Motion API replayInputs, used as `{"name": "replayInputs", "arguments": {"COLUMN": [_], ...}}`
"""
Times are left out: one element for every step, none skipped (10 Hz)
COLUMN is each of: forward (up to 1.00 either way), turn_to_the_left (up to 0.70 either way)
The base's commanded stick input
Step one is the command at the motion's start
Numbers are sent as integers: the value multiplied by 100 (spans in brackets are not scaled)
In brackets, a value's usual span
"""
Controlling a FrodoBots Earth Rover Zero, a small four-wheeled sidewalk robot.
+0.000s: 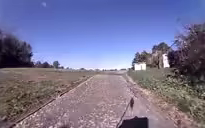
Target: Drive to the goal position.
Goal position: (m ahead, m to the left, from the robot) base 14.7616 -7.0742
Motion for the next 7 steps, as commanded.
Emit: {"name": "replayInputs", "arguments": {"forward": [100, 100, 100, 100, 100, 100, 100], "turn_to_the_left": [0, 0, 0, 0, 0, 0, 0]}}
